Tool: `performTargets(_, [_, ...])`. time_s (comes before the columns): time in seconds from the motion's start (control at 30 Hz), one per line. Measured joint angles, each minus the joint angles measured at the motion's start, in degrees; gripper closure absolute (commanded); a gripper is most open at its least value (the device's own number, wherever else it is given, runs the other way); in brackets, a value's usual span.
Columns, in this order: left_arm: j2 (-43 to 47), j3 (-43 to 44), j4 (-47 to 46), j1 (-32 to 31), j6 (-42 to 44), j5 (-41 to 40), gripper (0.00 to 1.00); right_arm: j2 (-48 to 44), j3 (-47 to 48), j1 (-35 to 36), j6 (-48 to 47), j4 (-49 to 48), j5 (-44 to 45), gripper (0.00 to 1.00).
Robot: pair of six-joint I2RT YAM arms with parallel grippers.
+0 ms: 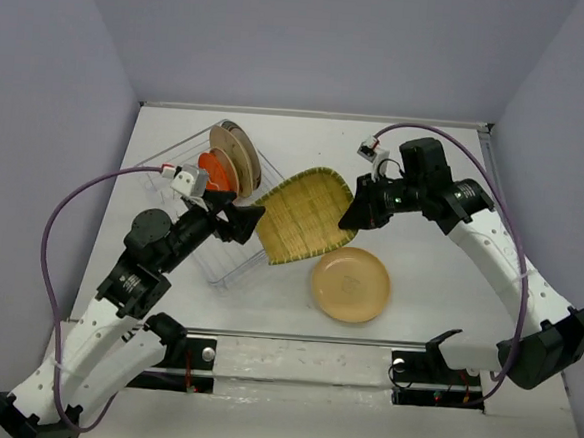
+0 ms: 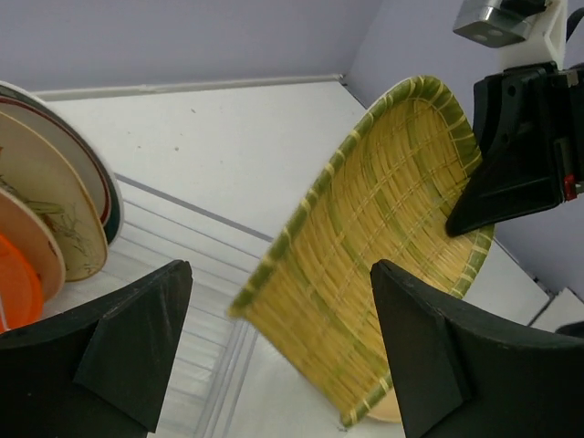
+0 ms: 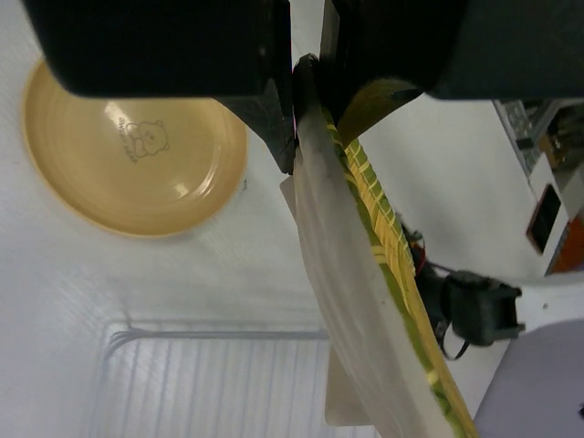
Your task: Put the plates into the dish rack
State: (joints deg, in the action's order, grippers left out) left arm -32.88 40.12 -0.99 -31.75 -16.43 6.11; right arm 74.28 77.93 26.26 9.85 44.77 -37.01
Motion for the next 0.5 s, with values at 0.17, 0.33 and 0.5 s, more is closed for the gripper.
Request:
performTargets(0.17, [-4.7, 1.0, 0.0, 0.1, 1.0, 8.8, 0.15, 0.0, 0.9, 3.5, -4.6, 4.3, -5.0, 0.93])
performTargets(0.33, [-6.1, 1.0, -0.1, 0.1, 1.4, 16.4, 0.38, 0.0, 1.7, 3.7, -7.5, 6.4, -8.8, 0.93])
performTargets(0.5, [-6.1, 1.0, -2.5, 0.1, 0.6, 24.2, 0.93, 0.2, 2.7, 3.8, -8.7, 7.6, -9.6, 0.93])
